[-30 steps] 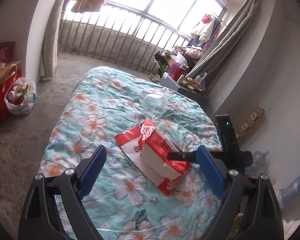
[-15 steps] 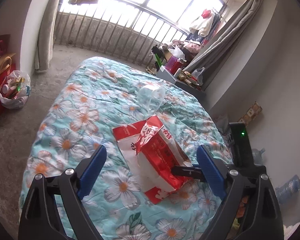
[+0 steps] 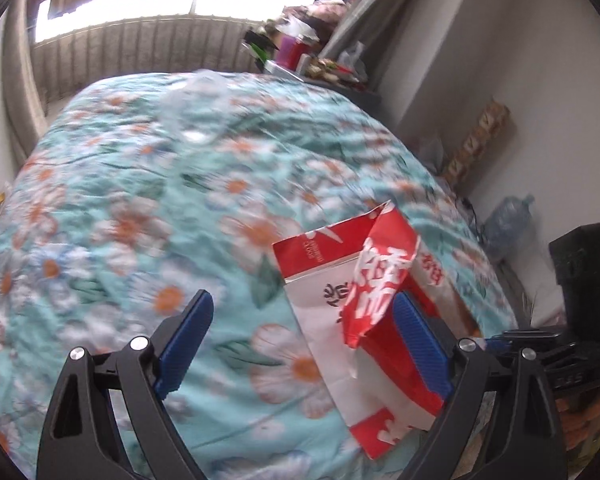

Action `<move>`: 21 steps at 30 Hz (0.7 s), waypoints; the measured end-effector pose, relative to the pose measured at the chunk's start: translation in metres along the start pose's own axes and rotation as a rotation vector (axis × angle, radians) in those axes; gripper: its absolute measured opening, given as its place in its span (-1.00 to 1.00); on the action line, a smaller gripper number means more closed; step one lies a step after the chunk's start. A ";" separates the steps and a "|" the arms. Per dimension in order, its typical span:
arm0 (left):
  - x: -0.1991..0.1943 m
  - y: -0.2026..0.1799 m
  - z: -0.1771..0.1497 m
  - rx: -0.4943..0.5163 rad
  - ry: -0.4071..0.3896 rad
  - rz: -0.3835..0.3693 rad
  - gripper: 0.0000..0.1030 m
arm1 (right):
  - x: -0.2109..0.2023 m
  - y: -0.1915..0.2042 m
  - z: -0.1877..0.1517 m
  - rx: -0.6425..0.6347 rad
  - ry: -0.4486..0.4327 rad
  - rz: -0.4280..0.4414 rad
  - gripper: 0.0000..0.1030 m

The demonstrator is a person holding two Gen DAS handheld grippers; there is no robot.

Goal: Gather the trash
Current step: 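Lift the bread bag with the right gripper while the left gripper reaches the red-white box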

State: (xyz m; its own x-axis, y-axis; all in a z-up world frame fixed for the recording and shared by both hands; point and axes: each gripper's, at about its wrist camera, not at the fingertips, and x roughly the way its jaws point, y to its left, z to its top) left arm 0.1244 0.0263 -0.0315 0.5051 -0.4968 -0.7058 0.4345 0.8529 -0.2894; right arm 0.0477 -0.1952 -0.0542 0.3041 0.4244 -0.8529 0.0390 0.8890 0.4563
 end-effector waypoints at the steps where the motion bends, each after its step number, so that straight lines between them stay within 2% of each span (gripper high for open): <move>1: 0.006 -0.010 -0.003 0.029 0.015 -0.011 0.73 | -0.001 -0.005 -0.004 0.022 -0.001 0.007 -0.05; 3: 0.012 -0.019 -0.006 0.057 0.023 -0.017 0.73 | 0.000 -0.013 -0.012 0.067 -0.003 0.035 -0.04; 9: 0.025 -0.029 -0.006 0.118 0.038 0.001 0.73 | 0.001 -0.035 -0.012 0.162 -0.014 0.198 0.05; 14: 0.029 -0.024 -0.005 0.111 0.051 -0.006 0.74 | 0.008 -0.063 -0.006 0.310 -0.008 0.407 0.10; 16: 0.030 -0.022 -0.006 0.097 0.056 -0.016 0.74 | 0.010 -0.071 -0.002 0.361 -0.007 0.459 0.10; 18: 0.032 -0.018 -0.006 0.075 0.066 -0.037 0.74 | 0.013 -0.070 0.001 0.361 -0.001 0.457 0.08; 21: 0.034 -0.013 -0.006 0.048 0.079 -0.060 0.75 | 0.014 -0.062 0.005 0.324 0.014 0.403 -0.09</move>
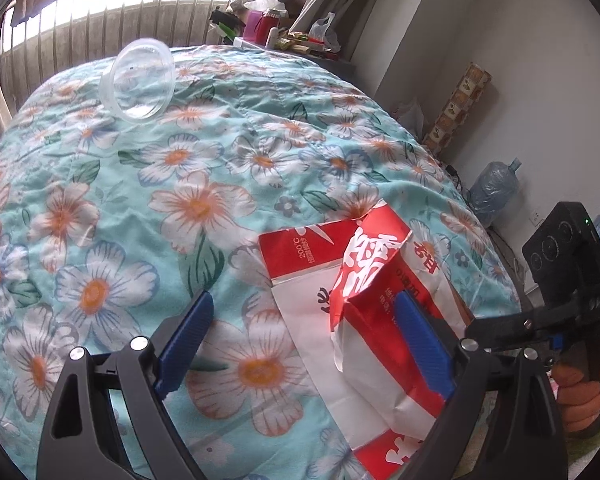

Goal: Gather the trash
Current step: 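Lift the bread bag with the right gripper while the left gripper reaches the red-white box, then grasp the clear plastic bowl with the left gripper while the right gripper holds the bread bag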

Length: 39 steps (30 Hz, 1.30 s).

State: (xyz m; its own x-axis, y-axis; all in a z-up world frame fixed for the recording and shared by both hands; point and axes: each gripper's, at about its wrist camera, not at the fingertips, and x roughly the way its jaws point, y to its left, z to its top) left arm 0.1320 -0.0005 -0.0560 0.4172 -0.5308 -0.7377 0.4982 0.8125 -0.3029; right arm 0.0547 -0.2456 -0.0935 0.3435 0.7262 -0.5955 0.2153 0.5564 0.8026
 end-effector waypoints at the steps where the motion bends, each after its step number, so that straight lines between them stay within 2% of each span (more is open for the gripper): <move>1: 0.001 0.002 0.000 -0.012 0.003 -0.007 0.75 | -0.001 0.000 0.000 -0.003 0.005 0.001 -0.12; 8: 0.003 0.011 0.000 -0.070 0.015 -0.054 0.75 | -0.003 -0.002 -0.002 -0.010 0.027 0.023 -0.22; 12: 0.004 0.013 0.001 -0.079 0.021 -0.067 0.75 | 0.012 0.004 -0.001 -0.020 0.024 0.028 -0.22; 19: 0.002 0.017 0.006 -0.091 0.032 -0.077 0.73 | 0.022 0.009 0.001 -0.028 0.005 0.043 -0.41; 22: -0.005 0.022 0.013 -0.114 0.002 -0.067 0.73 | 0.018 0.005 -0.001 -0.014 -0.004 0.079 -0.50; 25: -0.020 0.033 0.028 -0.152 -0.069 -0.058 0.73 | 0.011 0.001 0.000 -0.013 -0.027 0.093 -0.55; 29: -0.042 0.045 0.052 -0.154 -0.173 0.018 0.73 | -0.002 -0.004 0.001 -0.011 -0.071 0.083 -0.56; 33: -0.055 0.061 0.082 -0.148 -0.261 0.142 0.72 | -0.014 -0.013 0.005 0.010 -0.114 0.079 -0.55; 36: -0.048 0.076 0.100 -0.159 -0.274 0.214 0.56 | -0.019 -0.018 0.005 0.019 -0.134 0.079 -0.55; 39: -0.028 0.090 0.118 -0.169 -0.250 0.291 0.29 | -0.017 -0.022 0.005 0.030 -0.132 0.089 -0.54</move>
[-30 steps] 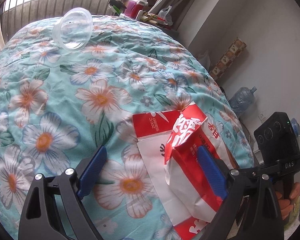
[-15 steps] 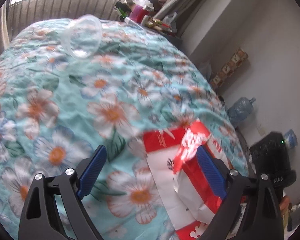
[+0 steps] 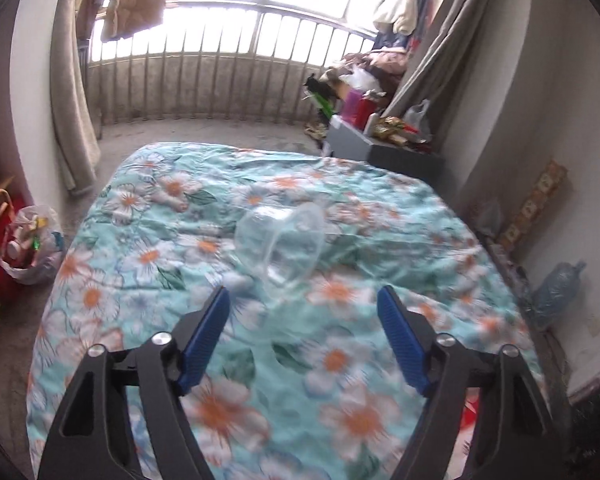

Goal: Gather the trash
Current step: 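Grasp the clear plastic bowl with the left gripper while the right gripper holds the bread bag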

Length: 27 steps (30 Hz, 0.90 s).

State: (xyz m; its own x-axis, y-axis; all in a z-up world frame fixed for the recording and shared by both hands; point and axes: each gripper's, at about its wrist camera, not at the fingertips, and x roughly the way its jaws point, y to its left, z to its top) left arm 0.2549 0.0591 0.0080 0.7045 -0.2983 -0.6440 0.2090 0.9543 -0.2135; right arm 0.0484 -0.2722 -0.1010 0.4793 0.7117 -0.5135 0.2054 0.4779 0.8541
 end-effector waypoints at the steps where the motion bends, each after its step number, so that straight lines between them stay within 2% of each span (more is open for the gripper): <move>1: 0.013 0.000 0.005 0.009 0.010 0.044 0.16 | -0.001 -0.001 -0.001 0.002 0.000 0.001 -0.54; 7: 0.053 -0.006 0.011 0.079 0.017 0.173 -0.29 | -0.006 -0.008 -0.004 0.006 0.001 0.001 -0.52; 13: 0.058 -0.012 0.012 0.102 0.006 0.226 -0.75 | -0.004 -0.005 -0.003 0.008 -0.002 -0.008 -0.51; 15: 0.056 -0.015 0.012 0.110 0.003 0.230 -0.76 | -0.004 -0.005 -0.002 0.005 -0.002 -0.009 -0.50; 18: 0.051 -0.017 0.010 0.131 -0.001 0.226 -0.89 | -0.005 -0.005 -0.003 0.008 -0.001 -0.007 -0.50; 27: 0.013 -0.038 -0.013 0.206 -0.027 0.178 -0.90 | -0.004 0.003 -0.001 -0.009 -0.011 -0.014 -0.51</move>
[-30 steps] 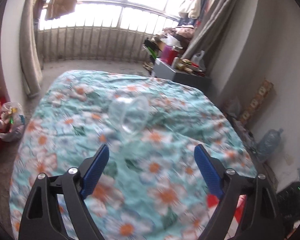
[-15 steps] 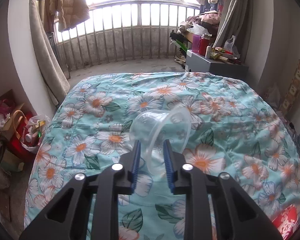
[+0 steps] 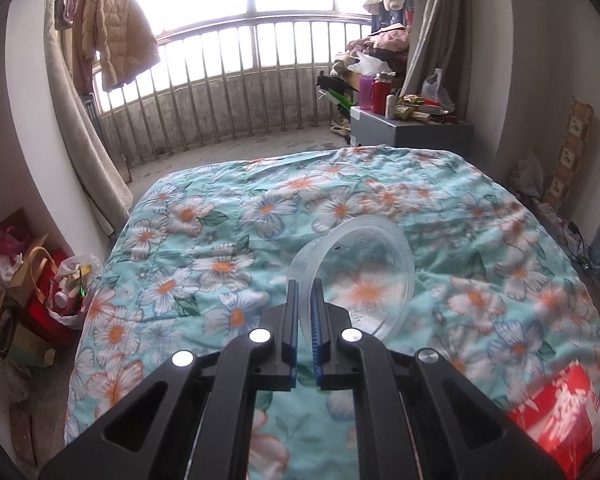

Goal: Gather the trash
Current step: 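Grasp the clear plastic bowl with the left gripper while the right gripper holds the bread bag, then carry the clear bowl and bread bag over the blue wastebasket with both grippers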

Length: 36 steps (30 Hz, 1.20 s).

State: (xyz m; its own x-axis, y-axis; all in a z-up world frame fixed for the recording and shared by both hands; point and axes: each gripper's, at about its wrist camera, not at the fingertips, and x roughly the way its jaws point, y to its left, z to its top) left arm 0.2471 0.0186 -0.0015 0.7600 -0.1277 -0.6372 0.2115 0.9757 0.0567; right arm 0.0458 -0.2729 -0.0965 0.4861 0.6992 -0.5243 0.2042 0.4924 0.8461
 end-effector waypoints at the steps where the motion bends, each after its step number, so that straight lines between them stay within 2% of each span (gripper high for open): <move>1: -0.006 -0.003 -0.002 0.013 -0.006 -0.006 -0.90 | 0.000 0.001 0.000 -0.001 -0.001 0.002 -0.52; 13: -0.062 -0.039 -0.031 0.166 -0.066 -0.051 -0.90 | 0.000 0.010 -0.002 -0.009 -0.025 0.021 -0.57; 25: -0.078 -0.043 -0.045 0.178 -0.077 -0.054 -0.90 | -0.011 0.025 0.000 -0.041 -0.062 0.029 -0.61; 36: -0.085 -0.048 -0.046 0.186 -0.085 -0.050 -0.90 | -0.038 0.024 0.002 -0.052 -0.132 0.038 -0.64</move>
State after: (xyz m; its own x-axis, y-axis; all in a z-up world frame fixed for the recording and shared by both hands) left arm 0.1439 -0.0092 0.0145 0.7931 -0.1977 -0.5761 0.3543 0.9191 0.1725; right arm 0.0336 -0.2890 -0.0559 0.6006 0.6453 -0.4722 0.1410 0.4957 0.8569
